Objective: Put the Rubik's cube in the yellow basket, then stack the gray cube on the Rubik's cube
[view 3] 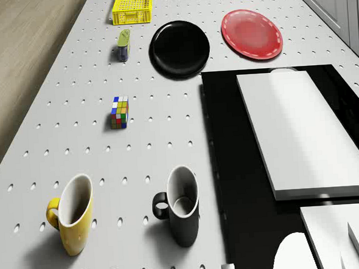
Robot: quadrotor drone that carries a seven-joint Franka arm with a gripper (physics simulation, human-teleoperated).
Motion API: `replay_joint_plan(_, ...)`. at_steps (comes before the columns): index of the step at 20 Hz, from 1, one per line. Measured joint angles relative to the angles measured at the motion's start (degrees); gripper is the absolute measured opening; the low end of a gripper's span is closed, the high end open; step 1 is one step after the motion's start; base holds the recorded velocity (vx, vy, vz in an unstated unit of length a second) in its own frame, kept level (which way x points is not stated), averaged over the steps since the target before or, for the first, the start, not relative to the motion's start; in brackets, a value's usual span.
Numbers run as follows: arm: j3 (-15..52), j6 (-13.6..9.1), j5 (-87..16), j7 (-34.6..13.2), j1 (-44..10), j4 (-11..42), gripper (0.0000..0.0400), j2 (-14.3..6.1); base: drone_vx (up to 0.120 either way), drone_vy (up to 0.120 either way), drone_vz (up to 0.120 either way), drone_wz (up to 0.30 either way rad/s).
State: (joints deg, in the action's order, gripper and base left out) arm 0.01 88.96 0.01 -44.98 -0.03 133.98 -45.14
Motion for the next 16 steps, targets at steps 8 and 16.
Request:
replay_joint_plan(8, 0.1, -7.1, 0.1, 0.1, -0.2, -9.7, 0.04, 2.3, 0.0, 0.05, 0.0, 0.0)
replay_joint_plan(16, 0.2, -10.4, 0.1, 0.1, -0.3, -15.6, 0.04, 4.5, 0.0, 0.12, 0.0, 0.0)
